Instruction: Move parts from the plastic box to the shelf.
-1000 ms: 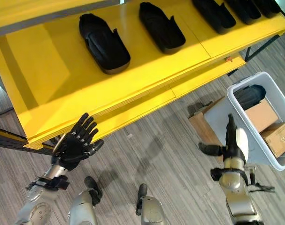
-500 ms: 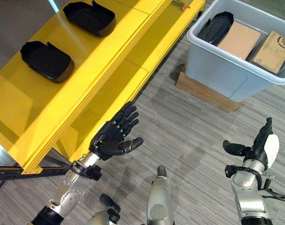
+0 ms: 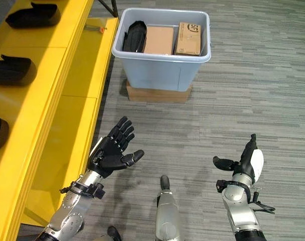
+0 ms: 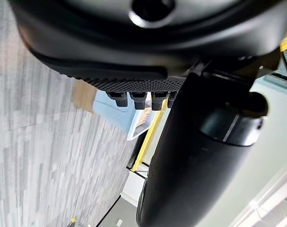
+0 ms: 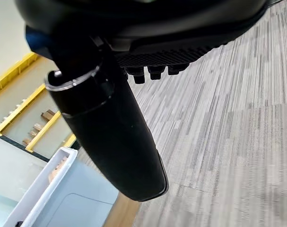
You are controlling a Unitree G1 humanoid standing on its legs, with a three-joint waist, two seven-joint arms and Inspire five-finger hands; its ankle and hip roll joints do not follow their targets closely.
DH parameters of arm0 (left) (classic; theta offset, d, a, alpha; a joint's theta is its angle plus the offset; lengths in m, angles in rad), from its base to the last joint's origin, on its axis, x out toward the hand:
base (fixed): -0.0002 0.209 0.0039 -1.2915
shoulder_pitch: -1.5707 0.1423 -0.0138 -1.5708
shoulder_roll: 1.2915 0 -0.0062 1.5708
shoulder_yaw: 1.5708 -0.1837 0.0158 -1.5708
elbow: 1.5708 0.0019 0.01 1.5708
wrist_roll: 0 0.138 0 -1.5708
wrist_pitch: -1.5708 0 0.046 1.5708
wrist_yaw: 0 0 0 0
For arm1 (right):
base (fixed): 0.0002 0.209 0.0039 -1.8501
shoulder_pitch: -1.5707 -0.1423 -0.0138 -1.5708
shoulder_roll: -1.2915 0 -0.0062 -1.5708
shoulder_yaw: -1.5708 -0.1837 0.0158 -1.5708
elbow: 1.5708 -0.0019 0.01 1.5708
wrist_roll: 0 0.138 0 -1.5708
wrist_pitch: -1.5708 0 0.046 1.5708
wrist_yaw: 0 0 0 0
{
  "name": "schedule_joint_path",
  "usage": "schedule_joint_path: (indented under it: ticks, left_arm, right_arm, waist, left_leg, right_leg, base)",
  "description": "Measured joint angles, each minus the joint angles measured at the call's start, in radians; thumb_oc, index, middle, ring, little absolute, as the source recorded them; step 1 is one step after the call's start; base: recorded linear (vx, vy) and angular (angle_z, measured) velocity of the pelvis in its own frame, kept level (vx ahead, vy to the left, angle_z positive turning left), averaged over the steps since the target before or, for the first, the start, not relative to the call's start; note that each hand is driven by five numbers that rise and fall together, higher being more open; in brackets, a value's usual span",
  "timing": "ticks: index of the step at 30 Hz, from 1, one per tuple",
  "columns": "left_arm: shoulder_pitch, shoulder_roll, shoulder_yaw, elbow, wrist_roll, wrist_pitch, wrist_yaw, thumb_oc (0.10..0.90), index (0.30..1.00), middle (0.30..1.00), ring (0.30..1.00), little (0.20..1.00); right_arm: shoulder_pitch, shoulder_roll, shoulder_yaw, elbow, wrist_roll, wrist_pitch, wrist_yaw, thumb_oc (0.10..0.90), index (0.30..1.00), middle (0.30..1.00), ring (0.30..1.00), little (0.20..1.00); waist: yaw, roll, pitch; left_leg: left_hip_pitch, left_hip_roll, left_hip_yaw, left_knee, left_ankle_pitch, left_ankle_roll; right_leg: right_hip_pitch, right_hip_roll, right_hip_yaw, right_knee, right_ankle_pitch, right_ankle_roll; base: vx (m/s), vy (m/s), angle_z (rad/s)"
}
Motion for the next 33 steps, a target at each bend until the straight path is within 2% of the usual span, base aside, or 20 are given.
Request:
schedule_joint_path:
  ticks: [2,4,8,10,15,17,18,20,22,23,24,25,26,27,28,29,30,31,32,33]
  left_arm:
    - [-0.018,-0.003,-0.002,0.0,0.0,0.0,-0.017,0.9,1.0,1.0,1.0,1.0]
    - [-0.039,-0.003,-0.012,0.0,0.002,0.001,-0.035,0.9,1.0,1.0,1.0,1.0]
    - [-0.035,-0.002,-0.022,-0.001,0.003,0.004,-0.041,0.9,1.0,1.0,1.0,1.0]
    - [-0.028,-0.002,-0.023,-0.001,0.003,0.01,-0.054,0.9,1.0,1.0,1.0,1.0]
    - [-0.032,-0.001,-0.053,-0.001,0.004,0.018,-0.061,0.9,1.0,1.0,1.0,1.0]
    - [-0.033,0.001,-0.049,-0.001,0.003,0.018,-0.074,0.9,1.0,1.0,1.0,1.0]
    - [-0.042,0.0,-0.05,-0.003,0.003,0.018,-0.076,0.9,1.0,1.0,1.0,1.0]
    - [-0.061,0.0,-0.05,-0.009,0.003,0.018,-0.076,0.9,1.0,1.0,1.0,1.0]
    - [-0.093,0.003,-0.052,-0.007,0.002,0.018,-0.076,0.9,1.0,1.0,1.0,1.0]
    - [-0.103,0.003,-0.052,-0.008,0.003,0.018,-0.075,0.9,1.0,1.0,1.0,1.0]
    - [-0.119,0.001,-0.054,-0.004,0.003,0.018,-0.073,0.9,1.0,1.0,1.0,1.0]
    - [-0.122,-0.001,-0.054,0.003,0.001,0.018,-0.07,0.9,1.0,1.0,1.0,1.0]
    - [-0.123,-0.005,-0.055,0.002,0.001,0.018,-0.07,0.9,1.0,1.0,1.0,1.0]
    - [-0.139,-0.007,-0.056,0.009,0.002,0.018,-0.069,0.9,1.0,1.0,1.0,1.0]
    - [-0.13,-0.002,-0.056,0.01,0.003,0.018,-0.059,0.9,1.0,1.0,1.0,1.0]
    - [-0.111,-0.001,-0.046,0.006,0.002,0.016,-0.042,0.9,1.0,1.0,1.0,1.0]
    - [-0.097,-0.004,-0.043,0.006,0.003,0.017,-0.024,0.9,1.0,1.0,1.0,1.0]
    - [-0.084,-0.01,-0.042,0.004,0.005,0.018,-0.024,0.9,1.0,1.0,1.0,1.0]
    - [-0.079,0.0,-0.044,0.002,0.009,0.019,-0.03,0.9,1.0,1.0,1.0,1.0]
    - [-0.091,0.01,-0.049,0.003,0.03,0.019,-0.039,0.9,1.0,1.0,1.0,1.0]
  right_arm:
    - [-0.03,-0.005,-0.001,0.0,0.0,0.0,0.0,0.9,1.0,1.0,1.0,1.0]
    - [-0.063,-0.009,-0.001,0.0,0.0,-0.001,-0.003,0.9,1.0,1.0,1.0,1.0]
    - [-0.083,-0.009,0.0,0.003,0.0,-0.004,-0.008,0.9,1.0,1.0,1.0,1.0]
    - [-0.074,-0.009,0.0,0.006,0.001,-0.004,-0.013,0.9,1.0,1.0,1.0,1.0]
    - [-0.059,-0.009,0.009,0.007,-0.031,-0.01,-0.009,0.9,1.0,1.0,1.0,1.0]
    - [-0.058,-0.01,0.028,-0.004,-0.049,-0.022,0.004,0.9,1.0,1.0,1.0,1.0]
    - [-0.06,-0.02,0.033,-0.018,-0.06,-0.035,0.009,0.9,1.0,1.0,1.0,1.0]
    - [-0.078,-0.046,0.038,-0.022,-0.081,-0.051,0.014,0.9,1.0,1.0,1.0,1.0]
    - [-0.096,-0.068,0.039,-0.022,-0.089,-0.057,0.037,0.9,1.0,1.0,1.0,1.0]
    - [-0.103,-0.074,0.039,-0.022,-0.089,-0.065,0.045,0.9,1.0,1.0,1.0,1.0]
    - [-0.099,-0.076,0.04,-0.023,-0.086,-0.07,0.057,0.9,1.0,1.0,1.0,1.0]
    - [-0.09,-0.074,0.041,-0.023,-0.086,-0.072,0.069,0.9,1.0,1.0,1.0,1.0]
    - [-0.089,-0.069,0.042,-0.024,-0.085,-0.074,0.078,0.9,1.0,1.0,1.0,1.0]
    - [-0.085,-0.051,0.046,-0.048,-0.084,-0.077,0.093,0.9,1.0,1.0,1.0,1.0]
    - [-0.08,-0.028,0.068,-0.054,-0.085,-0.081,0.094,0.9,1.0,1.0,1.0,1.0]
    - [-0.084,-0.009,0.105,-0.054,-0.085,-0.084,0.095,0.9,1.0,1.0,1.0,1.0]
    - [-0.089,0.006,0.141,-0.059,-0.077,-0.096,0.096,0.9,1.0,1.0,1.0,1.0]
    - [-0.09,0.02,0.16,-0.061,-0.07,-0.101,0.095,0.9,1.0,1.0,1.0,1.0]
    - [-0.081,0.03,0.17,-0.062,-0.063,-0.1,0.091,0.9,1.0,1.0,1.0,1.0]
    - [-0.049,0.038,0.169,-0.067,-0.057,-0.1,0.084,0.9,1.0,1.0,1.0,1.0]
  waist:
    - [0.0,0.003,0.0]
    - [0.001,0.004,0.0]
    - [0.002,0.008,-0.001]
    - [0.001,0.02,-0.005]
    - [-0.009,0.036,-0.011]
    - [-0.02,0.038,-0.012]
    - [-0.024,0.048,-0.018]
    - [-0.025,0.065,-0.023]
    - [-0.023,0.065,-0.022]
    - [-0.023,0.065,-0.023]
    - [-0.02,0.052,-0.028]
    - [-0.023,0.043,-0.037]
    - [-0.019,0.039,-0.044]
    - [0.002,0.035,-0.043]
    - [0.007,0.011,-0.044]
    - [0.025,-0.021,-0.05]
    - [0.059,-0.022,-0.048]
    - [0.063,0.009,-0.048]
    - [0.061,0.019,-0.048]
    - [0.063,-0.023,-0.04]
  left_leg:
    - [0.008,0.002,0.021,-0.03,0.014,0.0]
    - [0.012,0.001,0.027,-0.055,0.025,-0.019]
    - [0.009,-0.002,0.031,-0.064,0.028,-0.016]
    - [0.012,0.004,0.032,-0.07,0.029,-0.014]
    - [0.024,0.016,0.036,-0.071,0.039,0.004]
    - [0.03,0.023,0.039,-0.073,0.04,0.006]
    - [0.03,0.025,0.042,-0.085,0.041,0.009]
    - [0.029,0.032,0.051,-0.096,0.056,0.037]
    - [0.032,0.045,0.048,-0.081,0.105,0.048]
    - [0.029,0.053,0.047,-0.08,0.152,0.058]
    - [0.018,0.057,0.042,-0.068,0.208,0.053]
    - [0.013,0.065,0.032,-0.072,0.261,0.049]
    - [0.001,0.075,0.032,-0.075,0.329,0.034]
    - [-0.083,0.084,-0.013,0.099,0.285,0.004]
    - [-0.102,0.012,-0.069,0.157,0.19,0.014]
    - [-0.113,-0.094,-0.113,0.173,0.088,0.045]
    - [-0.137,-0.173,-0.138,0.14,0.034,0.109]
    - [-0.174,-0.17,-0.154,0.078,0.025,0.126]
    - [-0.197,-0.14,-0.182,0.026,0.03,0.108]
    - [-0.205,-0.123,-0.187,-0.027,0.057,0.067]
  right_leg:
    - [0.0,0.003,-0.008,-0.005,0.004,-0.006]
    - [0.0,0.007,-0.008,-0.02,0.012,-0.01]
    - [0.005,0.008,-0.005,-0.045,0.018,-0.007]
    - [0.008,0.015,-0.007,-0.044,0.017,-0.008]
    - [0.003,0.03,-0.01,-0.019,0.004,-0.019]
    - [-0.013,0.034,-0.013,0.022,-0.022,-0.023]
    - [-0.034,0.035,-0.014,0.047,-0.042,-0.022]
    - [-0.057,0.048,-0.012,0.079,-0.056,-0.032]
    - [-0.072,0.063,-0.01,0.124,-0.098,-0.054]
    - [-0.066,0.072,-0.025,0.132,-0.106,-0.065]
    - [-0.073,0.068,-0.027,0.168,-0.142,-0.078]
    - [-0.068,0.057,-0.041,0.183,-0.162,-0.105]
    - [-0.064,0.065,-0.057,0.174,-0.171,-0.114]
    - [-0.035,0.103,-0.058,0.1,-0.166,-0.106]
    - [0.01,0.139,-0.019,0.034,-0.084,-0.103]
    - [0.046,0.147,0.031,-0.058,-0.038,-0.136]
    - [0.073,0.169,0.049,-0.135,-0.063,-0.006]
    - [0.054,0.191,-0.023,-0.087,-0.158,0.022]
    - [0.025,0.197,-0.014,0.05,-0.189,-0.109]
    - [0.051,0.155,0.002,0.151,-0.249,-0.156]
  base:
    - [-0.04,0.039,0.08]
    - [-0.02,0.018,0.03]
    - [0.03,-0.015,-0.02]
    - [0.08,-0.078,0.0]
    - [0.09,-0.116,-0.03]
    - [0.08,-0.145,-0.04]
    - [0.08,-0.134,-0.06]
    - [0.1,-0.162,-0.05]
    - [0.11,-0.257,-0.01]
    - [0.1,-0.298,0.12]
    - [0.09,-0.256,0.35]
    - [0.11,-0.225,0.42]
    - [0.17,-0.241,0.21]
    - [0.16,-0.163,-0.11]
    - [0.16,-0.113,-0.53]
    - [0.11,-0.019,-1.06]
    - [0.12,-0.02,-1.2]
    - [0.13,-0.006,-0.85]
    - [0.16,0.002,0.14]
    - [0.18,0.016,0.31]
